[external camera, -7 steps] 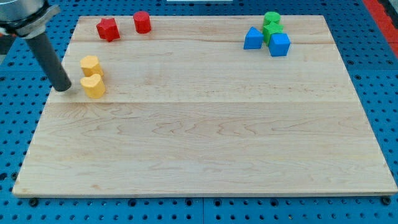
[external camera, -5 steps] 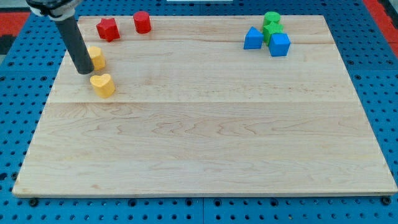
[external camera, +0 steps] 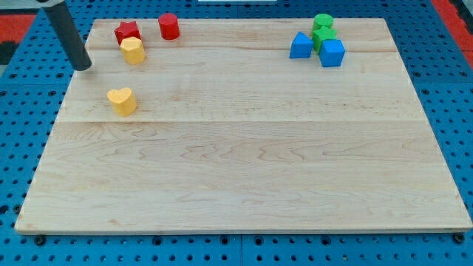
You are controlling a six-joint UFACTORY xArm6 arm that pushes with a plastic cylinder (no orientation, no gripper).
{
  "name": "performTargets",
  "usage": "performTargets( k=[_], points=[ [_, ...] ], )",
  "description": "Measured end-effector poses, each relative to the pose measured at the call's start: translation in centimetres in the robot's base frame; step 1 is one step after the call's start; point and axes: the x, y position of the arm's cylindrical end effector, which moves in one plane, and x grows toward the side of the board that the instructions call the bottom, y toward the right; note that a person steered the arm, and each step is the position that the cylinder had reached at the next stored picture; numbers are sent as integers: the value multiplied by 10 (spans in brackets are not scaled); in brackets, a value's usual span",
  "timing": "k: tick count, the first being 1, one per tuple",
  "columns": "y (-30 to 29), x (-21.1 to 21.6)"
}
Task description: Move the yellow hexagon bottom right to the red circle
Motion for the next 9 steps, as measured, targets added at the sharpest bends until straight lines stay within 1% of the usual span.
performTargets(
  k=[1, 2, 4, 5, 6, 7, 8, 9],
  points=[
    [50, -27],
    [131, -27],
    [171, -25],
    [176, -42],
    [177, 40],
    [175, 145],
    [102, 178],
    [84, 143]
  ],
)
